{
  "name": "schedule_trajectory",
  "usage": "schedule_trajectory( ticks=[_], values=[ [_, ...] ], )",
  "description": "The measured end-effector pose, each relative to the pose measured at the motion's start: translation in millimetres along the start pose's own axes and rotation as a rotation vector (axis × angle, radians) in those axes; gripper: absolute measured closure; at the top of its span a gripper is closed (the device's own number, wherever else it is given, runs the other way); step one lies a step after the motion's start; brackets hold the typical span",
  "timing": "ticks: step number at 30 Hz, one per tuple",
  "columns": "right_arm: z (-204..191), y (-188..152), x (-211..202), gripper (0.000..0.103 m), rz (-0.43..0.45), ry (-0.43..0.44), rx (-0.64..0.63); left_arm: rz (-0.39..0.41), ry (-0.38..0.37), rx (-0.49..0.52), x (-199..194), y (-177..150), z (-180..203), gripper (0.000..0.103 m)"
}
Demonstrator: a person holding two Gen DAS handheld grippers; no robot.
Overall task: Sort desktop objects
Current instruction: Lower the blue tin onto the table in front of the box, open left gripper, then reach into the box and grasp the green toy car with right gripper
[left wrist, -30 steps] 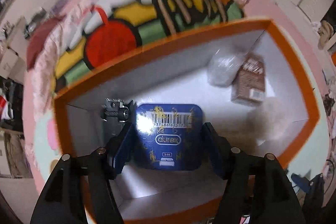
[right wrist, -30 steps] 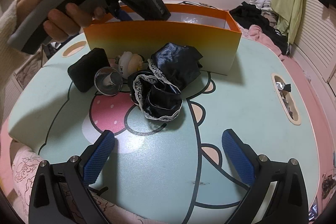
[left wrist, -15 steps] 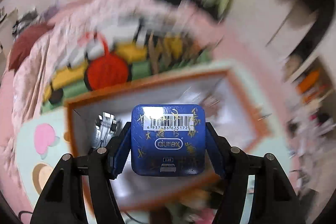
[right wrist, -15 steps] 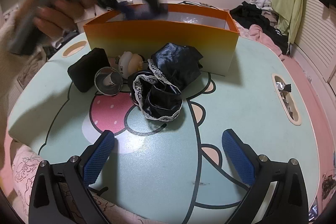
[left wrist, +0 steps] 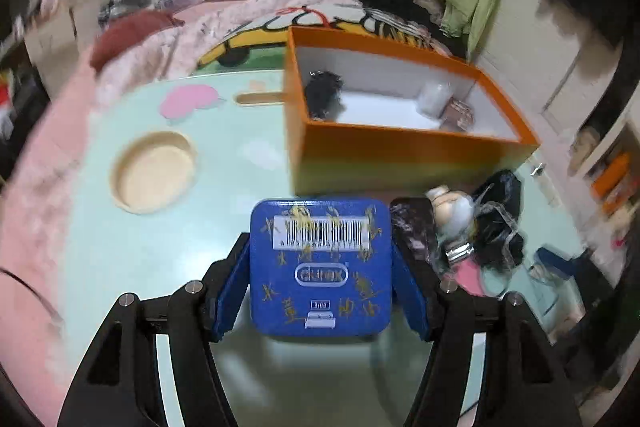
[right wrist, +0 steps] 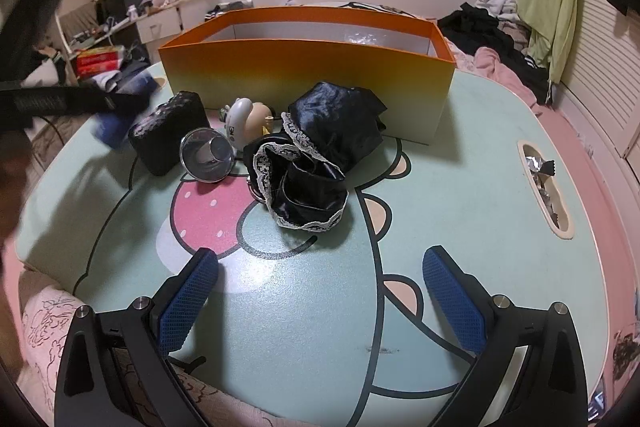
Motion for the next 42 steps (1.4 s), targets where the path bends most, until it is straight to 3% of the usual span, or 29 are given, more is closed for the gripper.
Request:
schedule_trajectory(
  ticks=[3,5,8,10,12,16,20,22,23,26,42],
  values=[
    [0.0,-0.1,-0.2,0.001,0.000,0.000,0.000,0.000,-0.079,-0.036,4.1,-5.9,15.5,0.037],
    [0.0,0.0,-0.4,0.001,0.001,0.001,0.000,-0.003,-0.097,0.000,4.7,-3.8,28.5,0.037],
    [0.2,0.0,-1.0,0.001,0.001,0.001,0.001,0.046,-0.014,0.017,-6.4,-3.5,25.3,0.036],
    [-0.3,-0.4,-1.2,0.001,0.001,0.001,0.001,0.108,0.041,0.008,-18.8,-8.1,17.0,0.028],
    [0.0,-0.2,-1.3,0.001,0.001,0.000,0.000,0.136,0.035,0.013,-31.0,-12.7,8.7,0.022],
    [0.1,-0.3,-1.6,0.001,0.001,0.001,0.001,0.117,0.020,0.106,-47.2,-41.0,11.2,0.022],
    [0.5,-0.3,-1.9,0.001,0.002,0.001,0.001,0.090,0.020,0.120,-32.8,-71.3,21.6,0.022],
    [0.2,-0.7,-1.7,0.000,0.000,-0.001,0.000,0.154,0.124,0.187,-23.4,-81.3,43.6,0.007],
    [-0.4,-0.3,-2.1,0.000,0.001,-0.004,-0.004,0.184,0.140,0.179,-21.7,-83.4,48.4,0.006],
    [1.2,-0.5,-2.4,0.000,0.002,-0.001,0.002,0.163,0.151,0.157,-13.5,-77.4,50.7,0.001],
    [2.0,1.3,-2.2,0.000,0.001,-0.006,0.000,0.184,0.165,0.129,-15.1,-77.7,44.7,0.000]
  ],
)
Point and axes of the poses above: each gripper's, at about its wrist camera, not at the fingertips, and x roughly the way its jaws point, z to its right, y to its top, the point moved 1 cm from there along x, roughly the way its jaws point, and after that the axes turned 15 degrees about y, right-handed, at the moved point
